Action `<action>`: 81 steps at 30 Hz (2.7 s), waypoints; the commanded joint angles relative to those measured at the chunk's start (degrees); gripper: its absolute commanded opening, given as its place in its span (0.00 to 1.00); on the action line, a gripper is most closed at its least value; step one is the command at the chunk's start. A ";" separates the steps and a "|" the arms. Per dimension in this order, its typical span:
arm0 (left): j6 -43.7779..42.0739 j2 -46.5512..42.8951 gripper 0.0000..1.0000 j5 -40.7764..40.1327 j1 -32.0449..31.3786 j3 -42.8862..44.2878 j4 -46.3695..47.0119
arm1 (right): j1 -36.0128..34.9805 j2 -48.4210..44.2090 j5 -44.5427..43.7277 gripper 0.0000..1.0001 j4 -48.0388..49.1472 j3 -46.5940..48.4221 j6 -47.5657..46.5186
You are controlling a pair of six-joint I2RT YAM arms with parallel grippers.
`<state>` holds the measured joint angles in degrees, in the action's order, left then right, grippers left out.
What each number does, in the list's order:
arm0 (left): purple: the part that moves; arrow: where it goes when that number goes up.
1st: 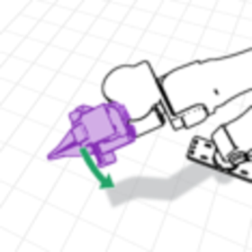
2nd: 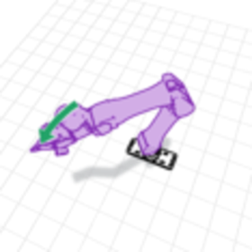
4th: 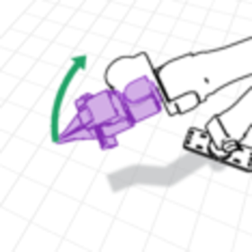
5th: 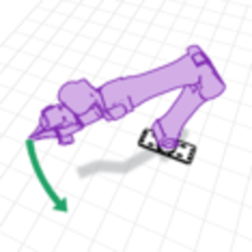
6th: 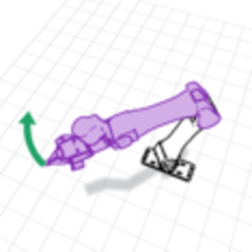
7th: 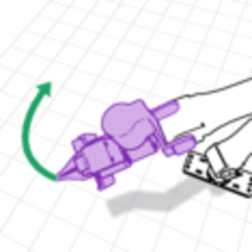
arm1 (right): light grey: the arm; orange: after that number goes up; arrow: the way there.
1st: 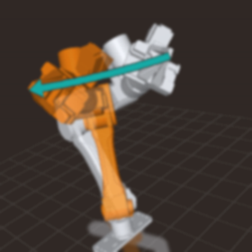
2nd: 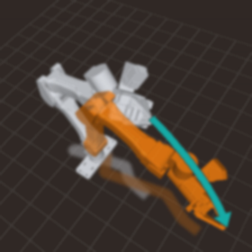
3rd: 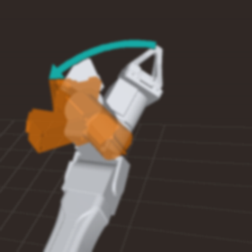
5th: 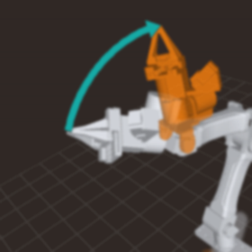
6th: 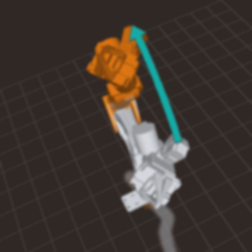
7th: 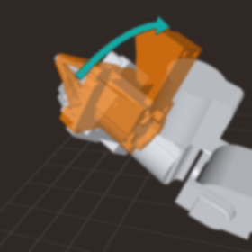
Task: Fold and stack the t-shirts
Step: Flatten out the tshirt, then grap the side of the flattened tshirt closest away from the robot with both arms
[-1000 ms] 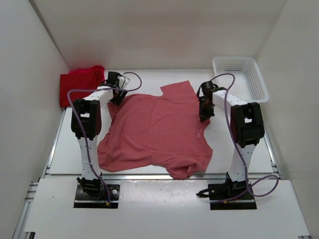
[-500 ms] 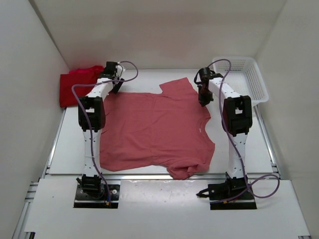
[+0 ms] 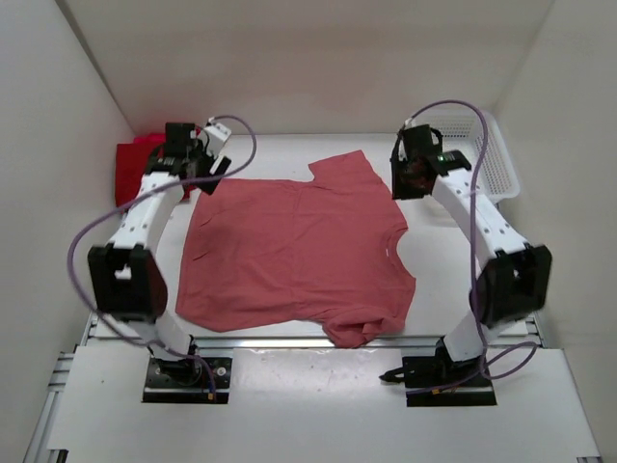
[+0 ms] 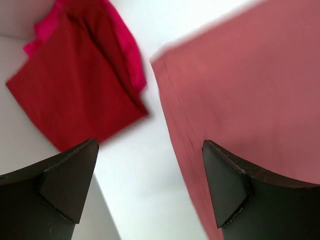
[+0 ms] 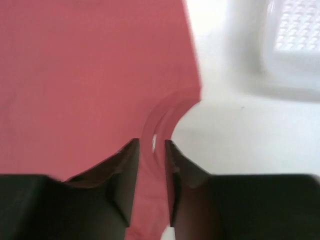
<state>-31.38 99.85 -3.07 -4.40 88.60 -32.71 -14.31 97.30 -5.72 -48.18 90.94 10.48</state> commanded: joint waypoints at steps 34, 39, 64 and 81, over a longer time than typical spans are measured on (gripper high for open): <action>2.37 19.05 0.94 0.17 -1.92 -2.58 -5.24 | -2.40 37.06 -0.17 0.67 -9.55 25.81 3.50; 2.99 23.54 0.96 -0.01 -1.92 6.93 -7.89 | -0.46 40.61 3.42 0.69 -11.92 36.22 3.94; 10.71 -7.48 0.98 20.92 14.51 -26.54 -9.48 | -9.69 -30.65 7.45 0.79 10.21 -47.68 25.80; 19.07 -0.90 0.92 17.22 12.75 -29.10 -2.01 | -12.32 -34.46 11.78 0.75 15.40 -62.37 30.92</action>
<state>-13.65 98.43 11.66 8.93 59.64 -37.60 -26.15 61.63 6.11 -35.77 28.91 40.71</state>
